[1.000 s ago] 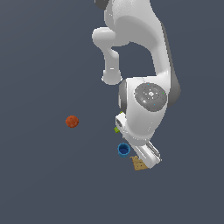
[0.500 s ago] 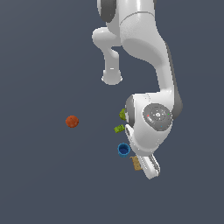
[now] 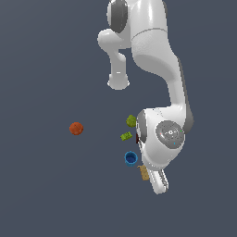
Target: Pick up a designated object from a clutter of objects.
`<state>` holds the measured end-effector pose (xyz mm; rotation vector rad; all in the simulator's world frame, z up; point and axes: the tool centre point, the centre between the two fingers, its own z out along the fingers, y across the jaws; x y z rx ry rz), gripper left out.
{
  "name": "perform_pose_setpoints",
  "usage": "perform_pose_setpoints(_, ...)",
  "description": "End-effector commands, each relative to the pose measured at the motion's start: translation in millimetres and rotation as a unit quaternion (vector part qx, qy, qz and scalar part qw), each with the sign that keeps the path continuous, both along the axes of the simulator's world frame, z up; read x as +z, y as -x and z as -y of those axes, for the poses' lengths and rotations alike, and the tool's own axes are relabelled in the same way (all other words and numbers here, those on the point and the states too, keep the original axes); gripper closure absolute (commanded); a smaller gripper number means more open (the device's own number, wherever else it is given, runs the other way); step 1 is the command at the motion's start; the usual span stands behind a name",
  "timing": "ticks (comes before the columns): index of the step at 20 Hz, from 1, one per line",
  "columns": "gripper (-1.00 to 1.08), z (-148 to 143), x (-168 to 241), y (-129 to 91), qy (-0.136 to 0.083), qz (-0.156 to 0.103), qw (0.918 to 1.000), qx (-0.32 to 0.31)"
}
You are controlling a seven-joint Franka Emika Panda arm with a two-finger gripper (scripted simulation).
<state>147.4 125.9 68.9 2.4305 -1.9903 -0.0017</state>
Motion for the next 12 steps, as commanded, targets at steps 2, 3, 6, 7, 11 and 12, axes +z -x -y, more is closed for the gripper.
perform_pose_setpoints(2, -0.92, -2.7, -5.8, -1.3, 0.0, 0.0, 0.9999, -0.013)
perform_pose_setpoints(3, -0.92, -3.2, -6.8, -1.4, 0.0, 0.0, 0.9999, -0.015)
perform_pose_setpoints(6, -0.92, -3.7, -8.1, -1.6, 0.0, 0.0, 0.9998, -0.018)
perform_pose_setpoints(7, -0.92, -3.6, -7.6, -1.2, 0.0, 0.0, 0.9999, -0.016)
perform_pose_setpoints(11, -0.92, -3.6, -13.9, -1.1, 0.0, 0.0, 0.9999, -0.016)
perform_pose_setpoints(12, -0.92, -3.5, -17.4, -1.1, 0.0, 0.0, 0.9999, -0.016)
